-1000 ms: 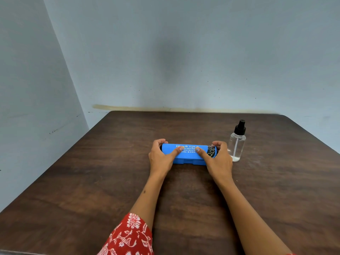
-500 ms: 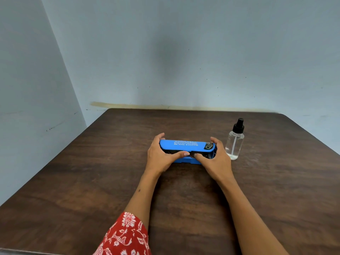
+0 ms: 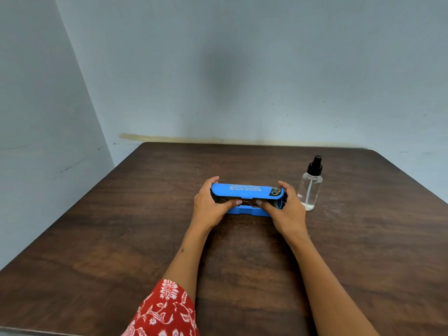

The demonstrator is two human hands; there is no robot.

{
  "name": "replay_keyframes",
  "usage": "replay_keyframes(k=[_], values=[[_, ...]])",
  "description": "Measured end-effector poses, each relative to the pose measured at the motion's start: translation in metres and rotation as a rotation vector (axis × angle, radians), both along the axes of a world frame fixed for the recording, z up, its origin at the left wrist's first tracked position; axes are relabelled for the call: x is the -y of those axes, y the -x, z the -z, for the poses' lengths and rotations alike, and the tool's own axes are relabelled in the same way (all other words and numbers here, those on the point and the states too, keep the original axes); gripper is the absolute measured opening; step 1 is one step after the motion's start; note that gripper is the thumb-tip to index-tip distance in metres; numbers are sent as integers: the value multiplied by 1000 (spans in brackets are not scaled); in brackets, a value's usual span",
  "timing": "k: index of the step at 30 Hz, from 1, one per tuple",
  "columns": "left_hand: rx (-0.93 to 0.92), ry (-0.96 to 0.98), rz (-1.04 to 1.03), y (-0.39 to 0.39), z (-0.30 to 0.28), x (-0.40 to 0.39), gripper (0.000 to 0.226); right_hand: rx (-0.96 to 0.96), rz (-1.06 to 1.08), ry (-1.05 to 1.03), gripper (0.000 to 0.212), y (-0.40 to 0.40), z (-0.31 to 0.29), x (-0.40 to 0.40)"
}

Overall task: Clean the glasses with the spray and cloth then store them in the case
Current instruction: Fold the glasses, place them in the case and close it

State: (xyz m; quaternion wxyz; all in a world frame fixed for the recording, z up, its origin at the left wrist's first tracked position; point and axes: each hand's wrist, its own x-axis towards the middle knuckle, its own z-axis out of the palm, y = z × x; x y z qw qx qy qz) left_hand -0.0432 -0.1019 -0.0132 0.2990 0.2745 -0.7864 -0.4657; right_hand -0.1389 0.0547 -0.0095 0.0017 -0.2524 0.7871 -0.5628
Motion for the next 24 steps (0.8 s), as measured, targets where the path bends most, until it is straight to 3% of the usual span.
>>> replay_keyframes(k=[8,17,24], values=[[50,63,39,-3,-3,-4,86,-25,33,-13,71,-4,-1,1],[-31,-43,-17,-5,-9,-12,56,18,29,4,62,-9,-6,-1],[0,0,20,-8,-9,-8,81,-31,-16,-71,86,-5,-1,-4]])
